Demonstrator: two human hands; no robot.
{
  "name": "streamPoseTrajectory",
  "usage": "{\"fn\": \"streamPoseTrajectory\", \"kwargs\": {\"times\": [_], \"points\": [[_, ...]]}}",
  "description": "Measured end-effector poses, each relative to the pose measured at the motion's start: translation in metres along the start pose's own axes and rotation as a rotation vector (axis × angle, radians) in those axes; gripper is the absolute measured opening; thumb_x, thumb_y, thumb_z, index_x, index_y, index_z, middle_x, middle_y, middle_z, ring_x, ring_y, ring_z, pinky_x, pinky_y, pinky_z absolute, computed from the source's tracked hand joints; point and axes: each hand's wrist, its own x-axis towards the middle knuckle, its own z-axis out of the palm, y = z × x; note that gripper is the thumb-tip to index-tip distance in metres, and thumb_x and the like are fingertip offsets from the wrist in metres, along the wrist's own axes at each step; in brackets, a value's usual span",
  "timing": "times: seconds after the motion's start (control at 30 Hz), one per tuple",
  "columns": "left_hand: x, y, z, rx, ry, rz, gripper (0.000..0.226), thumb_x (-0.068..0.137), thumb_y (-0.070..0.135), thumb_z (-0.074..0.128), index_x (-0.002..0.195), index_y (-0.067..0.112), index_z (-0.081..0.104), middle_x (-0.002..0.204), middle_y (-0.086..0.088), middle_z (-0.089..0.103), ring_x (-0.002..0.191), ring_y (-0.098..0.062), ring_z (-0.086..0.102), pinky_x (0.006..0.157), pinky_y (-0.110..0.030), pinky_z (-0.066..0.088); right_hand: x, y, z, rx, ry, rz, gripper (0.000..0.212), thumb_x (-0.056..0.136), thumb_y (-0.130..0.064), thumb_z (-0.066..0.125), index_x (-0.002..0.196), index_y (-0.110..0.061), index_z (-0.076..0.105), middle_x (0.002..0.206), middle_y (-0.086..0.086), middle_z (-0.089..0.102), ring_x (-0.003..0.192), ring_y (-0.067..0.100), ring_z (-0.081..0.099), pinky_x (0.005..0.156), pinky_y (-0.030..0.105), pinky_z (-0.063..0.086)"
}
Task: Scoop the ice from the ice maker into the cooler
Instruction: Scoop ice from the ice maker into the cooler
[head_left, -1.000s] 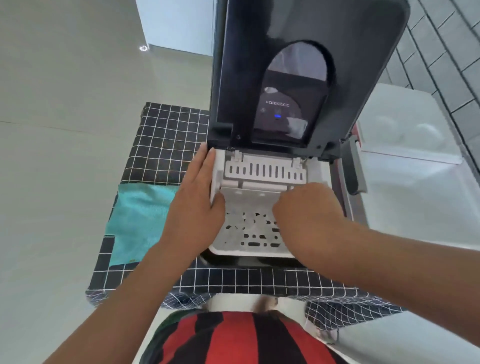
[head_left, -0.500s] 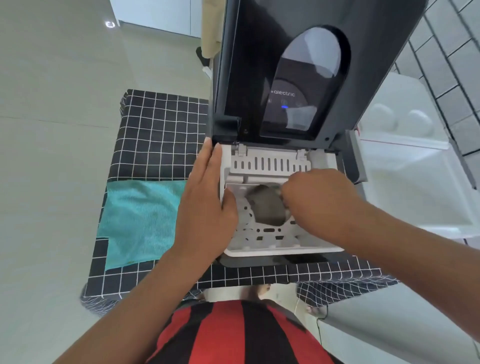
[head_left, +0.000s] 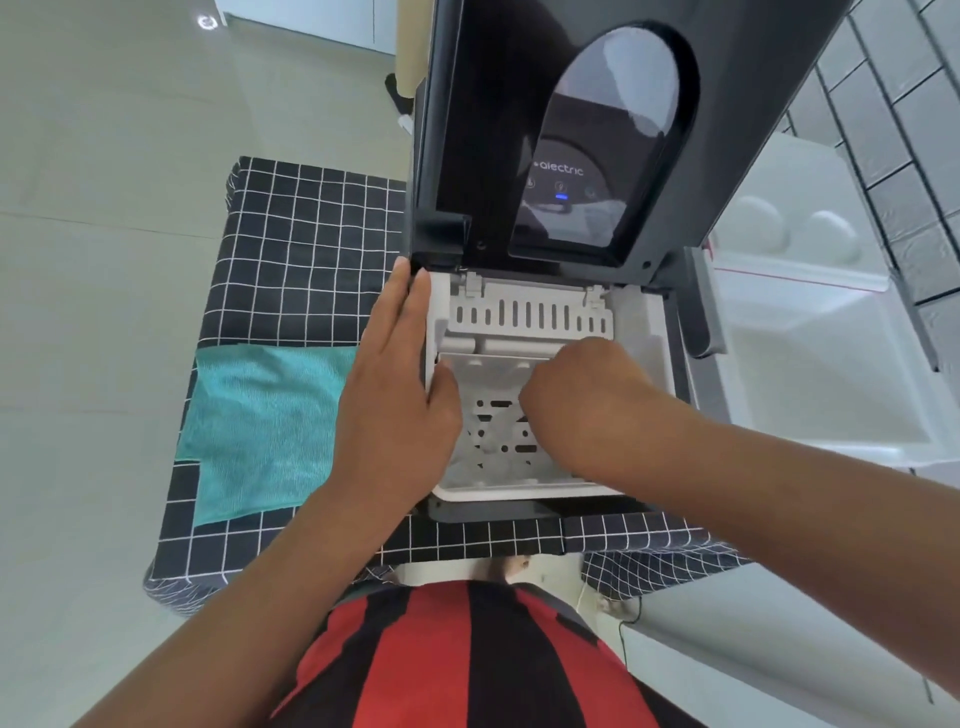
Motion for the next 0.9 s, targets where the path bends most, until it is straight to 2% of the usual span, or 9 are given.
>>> {"fn": "streamPoseTrajectory", "kwargs": {"times": [0.17,0.33,0.4,0.47,0.5,0.57,0.63,0.7,0.9], "points": [[0.000,0.001,0.000,-0.015,0.007,-0.008,0.071,0.093,0.008,0.053,0.156,0.025,0.024,0.162,0.021,0.012,0.144,0.010,0.013,0.096,0.009,0.012,-0.012,0.019,0.004,0.079,0.071,0.019,0.024,0.082,-0.005,0.049,0.059,-0.013,0.044,0.060,-0.002,0.045,0.050,0.017,0.042,0.043,0.025,0.028],[0.000,0.002,0.000,-0.020,0.005,-0.002,0.071,0.093,0.008,0.053,0.156,0.026,0.024,0.162,0.021,0.013,0.143,0.012,0.012,0.097,0.009,0.011,-0.024,0.045,0.021,0.160,0.063,0.036,0.012,0.079,-0.004,0.050,0.080,-0.012,0.059,0.068,-0.001,0.049,0.067,0.024,0.053,0.058,0.030,0.041],[0.000,0.002,0.000,-0.014,0.007,-0.001,0.071,0.093,0.007,0.053,0.156,0.025,0.024,0.162,0.020,0.013,0.142,0.015,0.010,0.097,0.009,0.012,-0.026,0.043,0.018,0.148,0.086,0.004,0.023,0.068,0.003,0.038,0.072,-0.013,0.054,0.063,-0.002,0.045,0.060,0.021,0.049,0.056,0.029,0.040],[0.000,0.001,0.000,-0.007,0.010,-0.002,0.071,0.094,0.007,0.054,0.156,0.024,0.025,0.162,0.020,0.013,0.139,0.020,0.008,0.095,0.010,0.012,-0.029,0.040,0.012,0.119,0.156,-0.020,0.037,0.053,-0.003,0.019,0.070,-0.015,0.050,0.060,-0.001,0.042,0.052,0.017,0.040,0.049,0.027,0.030],[0.001,0.001,0.001,-0.003,0.010,-0.001,0.071,0.094,0.007,0.054,0.156,0.024,0.025,0.162,0.019,0.013,0.138,0.021,0.008,0.095,0.010,0.012,-0.030,0.039,0.010,0.090,0.183,-0.010,0.040,0.054,-0.003,0.017,0.072,-0.016,0.050,0.060,-0.001,0.040,0.051,0.017,0.036,0.046,0.026,0.023],[0.001,0.001,0.001,0.003,0.010,-0.004,0.071,0.093,0.006,0.054,0.156,0.024,0.025,0.162,0.019,0.014,0.139,0.018,0.009,0.096,0.009,0.011,-0.030,0.036,0.011,0.018,0.172,0.043,0.030,0.070,0.003,0.030,0.076,-0.018,0.051,0.061,-0.002,0.040,0.049,0.016,0.034,0.044,0.027,0.016],[0.000,0.001,0.001,0.003,0.012,-0.009,0.072,0.093,0.006,0.054,0.156,0.024,0.025,0.162,0.019,0.014,0.142,0.014,0.011,0.096,0.009,0.012,-0.027,0.027,0.012,0.018,0.084,0.068,0.020,0.077,0.000,0.042,0.074,-0.016,0.053,0.063,-0.003,0.044,0.050,0.015,0.037,0.043,0.027,0.020],[0.000,0.001,0.001,0.002,0.013,-0.009,0.072,0.093,0.006,0.054,0.156,0.024,0.025,0.162,0.019,0.014,0.142,0.014,0.011,0.097,0.009,0.011,-0.022,0.016,0.009,0.016,0.036,0.043,0.022,0.074,0.001,0.038,0.068,-0.015,0.051,0.065,-0.003,0.049,0.052,0.015,0.040,0.044,0.026,0.025],[0.000,0.000,0.001,-0.001,0.013,0.010,0.071,0.092,0.004,0.054,0.155,0.022,0.026,0.163,0.014,0.015,0.145,0.007,0.013,0.100,0.007,0.012,-0.007,-0.005,-0.020,0.034,0.096,-0.066,0.026,0.086,-0.010,0.047,0.062,-0.017,0.043,0.067,-0.003,0.045,0.054,0.016,0.039,0.045,0.027,0.024]]}}
